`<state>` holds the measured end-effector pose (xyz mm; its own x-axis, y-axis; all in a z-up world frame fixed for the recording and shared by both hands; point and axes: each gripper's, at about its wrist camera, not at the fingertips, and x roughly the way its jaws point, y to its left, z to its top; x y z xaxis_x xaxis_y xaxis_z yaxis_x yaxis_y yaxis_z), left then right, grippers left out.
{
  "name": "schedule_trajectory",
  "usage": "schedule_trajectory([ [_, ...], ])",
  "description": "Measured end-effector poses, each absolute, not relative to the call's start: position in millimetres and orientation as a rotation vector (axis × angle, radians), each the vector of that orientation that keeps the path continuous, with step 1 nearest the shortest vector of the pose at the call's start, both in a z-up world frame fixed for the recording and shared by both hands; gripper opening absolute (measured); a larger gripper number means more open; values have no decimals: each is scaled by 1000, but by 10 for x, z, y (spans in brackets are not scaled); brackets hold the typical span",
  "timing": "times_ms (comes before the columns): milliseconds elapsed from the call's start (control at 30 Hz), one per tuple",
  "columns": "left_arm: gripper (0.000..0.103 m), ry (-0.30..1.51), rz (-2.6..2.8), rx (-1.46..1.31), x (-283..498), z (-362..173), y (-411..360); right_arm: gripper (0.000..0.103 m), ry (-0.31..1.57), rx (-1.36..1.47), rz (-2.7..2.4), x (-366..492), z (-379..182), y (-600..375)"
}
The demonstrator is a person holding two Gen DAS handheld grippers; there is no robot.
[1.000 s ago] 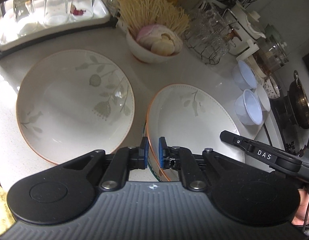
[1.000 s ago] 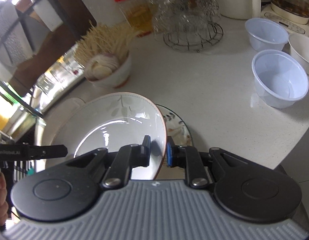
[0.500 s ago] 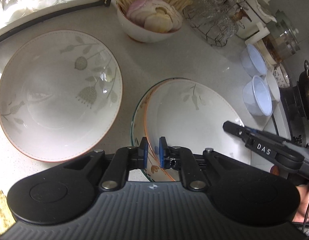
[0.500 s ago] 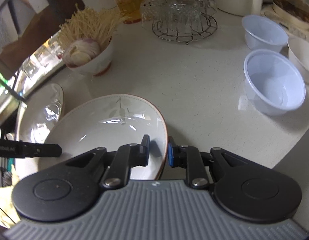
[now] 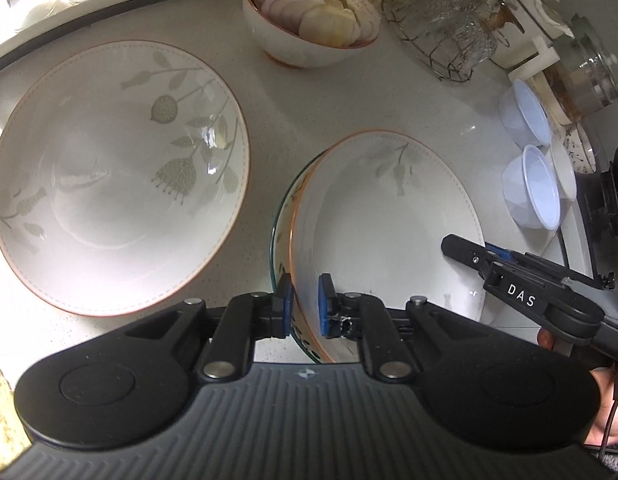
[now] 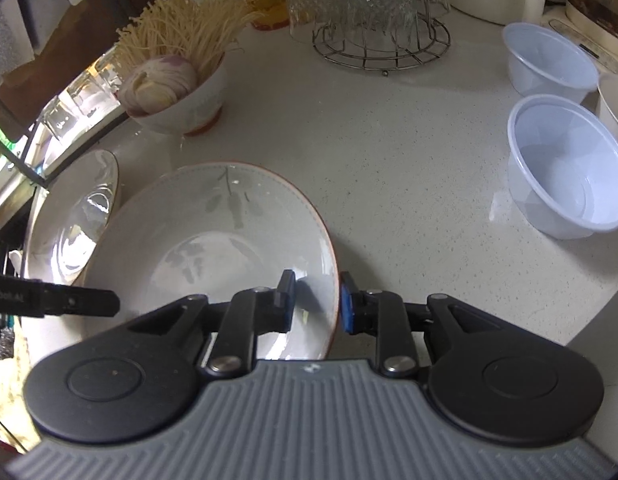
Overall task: Organize plates and bowls
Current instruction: 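Lower the white plate onto the floral plate and open both tools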
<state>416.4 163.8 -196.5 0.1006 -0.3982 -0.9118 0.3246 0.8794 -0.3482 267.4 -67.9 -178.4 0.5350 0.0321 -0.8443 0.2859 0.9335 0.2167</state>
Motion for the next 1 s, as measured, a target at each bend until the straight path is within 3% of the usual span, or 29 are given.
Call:
schedule_trajectory([
  [233, 15, 1401, -516, -90, 4205, -1967, 1672, 27, 1001, 369, -151, 2692, -1790, -708],
  [333, 24, 1405, -517, -109, 4200, -1937, 1683, 27, 997, 392, -159, 2691, -1773, -719],
  [400, 36, 1385, -510, -103, 4170, -1885, 1683, 27, 981, 397, -166, 2683, -1740, -716],
  [467, 39, 1350, -523, -103, 4147, -1810, 1700, 27, 968, 400, -177, 2675, -1702, -714],
  [1000, 41, 1043, -587, -80, 3859, -938, 1883, 27, 782, 396, -234, 2463, -1080, -576],
])
